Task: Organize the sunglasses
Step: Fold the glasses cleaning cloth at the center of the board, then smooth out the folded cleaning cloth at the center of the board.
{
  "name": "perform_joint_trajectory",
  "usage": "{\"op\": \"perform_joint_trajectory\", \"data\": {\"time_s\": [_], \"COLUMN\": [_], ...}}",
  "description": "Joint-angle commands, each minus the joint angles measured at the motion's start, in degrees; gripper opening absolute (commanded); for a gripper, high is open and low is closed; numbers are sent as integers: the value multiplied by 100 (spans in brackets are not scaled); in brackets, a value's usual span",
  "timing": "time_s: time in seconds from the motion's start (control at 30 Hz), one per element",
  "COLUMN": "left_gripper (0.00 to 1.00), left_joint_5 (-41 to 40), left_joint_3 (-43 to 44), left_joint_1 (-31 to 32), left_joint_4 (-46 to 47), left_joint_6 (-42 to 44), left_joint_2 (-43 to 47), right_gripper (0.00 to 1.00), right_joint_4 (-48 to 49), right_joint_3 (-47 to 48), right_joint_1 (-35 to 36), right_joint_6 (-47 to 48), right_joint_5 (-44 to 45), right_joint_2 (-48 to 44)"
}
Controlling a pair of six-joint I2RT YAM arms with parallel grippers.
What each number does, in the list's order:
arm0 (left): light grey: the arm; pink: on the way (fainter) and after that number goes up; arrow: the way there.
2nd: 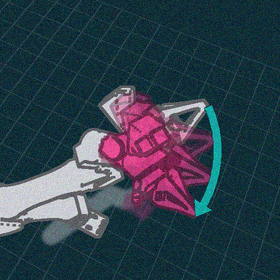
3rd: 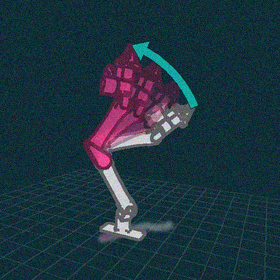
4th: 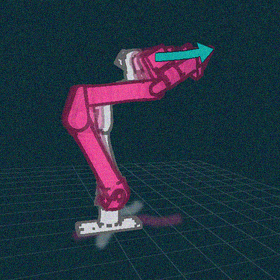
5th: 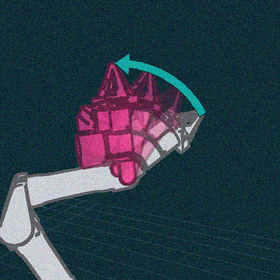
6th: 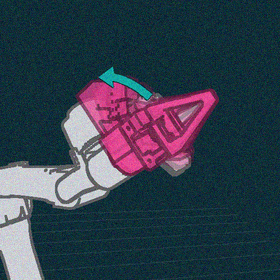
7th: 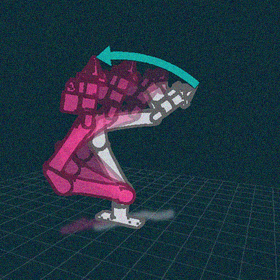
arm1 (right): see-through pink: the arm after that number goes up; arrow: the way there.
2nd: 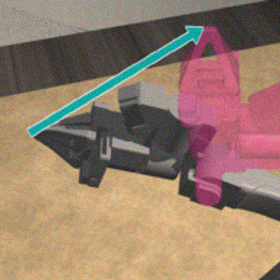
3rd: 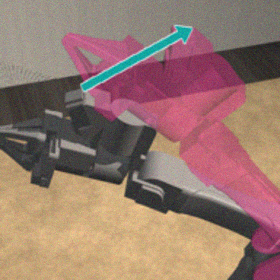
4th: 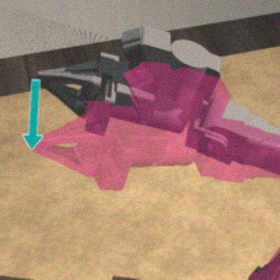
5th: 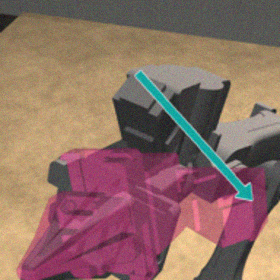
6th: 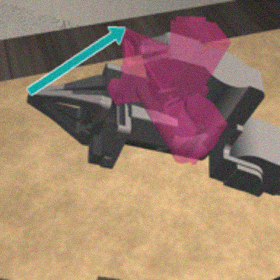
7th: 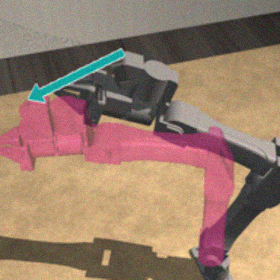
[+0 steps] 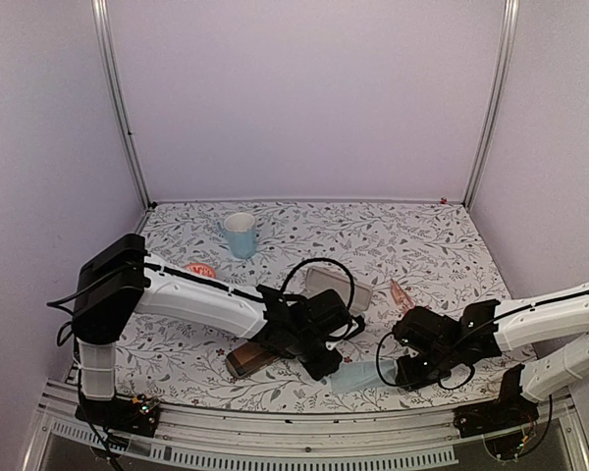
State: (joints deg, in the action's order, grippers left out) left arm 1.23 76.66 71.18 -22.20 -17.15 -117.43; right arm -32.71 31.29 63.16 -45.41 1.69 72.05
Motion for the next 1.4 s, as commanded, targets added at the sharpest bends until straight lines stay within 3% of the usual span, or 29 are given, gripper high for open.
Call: {"op": "perform_joint_trajectory", "data": {"time_s": [0.0,0.2,0.43,0.9,1.37], "left_gripper": [28,28,28,28,27], "left_joint_5": [-98,-85,24,53,45], "left_joint_3": [-71,-61,-99,-99,-60], "left_joint_1": [149,166,164,160,153], "left_joint_4": [-285,-277,-181,-197,-233], "left_joint_6": [-140,-133,-107,-75,-44], "left_joint_2": [-236,-228,-217,-263,-290], "right_gripper": [22,23,21,14,13], "right_joint_4": [-19,291,664,1635,1245], "right_joint_3": [-52,-119,-182,-546,-545], "right_joint_1": [97,92,92,90,95], "right_joint_6": [-274,-380,-249,-143,-297], "right_joint_5": [102,342,705,-35,-71], "right_joint_2": [-246,-918,-761,-454,-221]}}
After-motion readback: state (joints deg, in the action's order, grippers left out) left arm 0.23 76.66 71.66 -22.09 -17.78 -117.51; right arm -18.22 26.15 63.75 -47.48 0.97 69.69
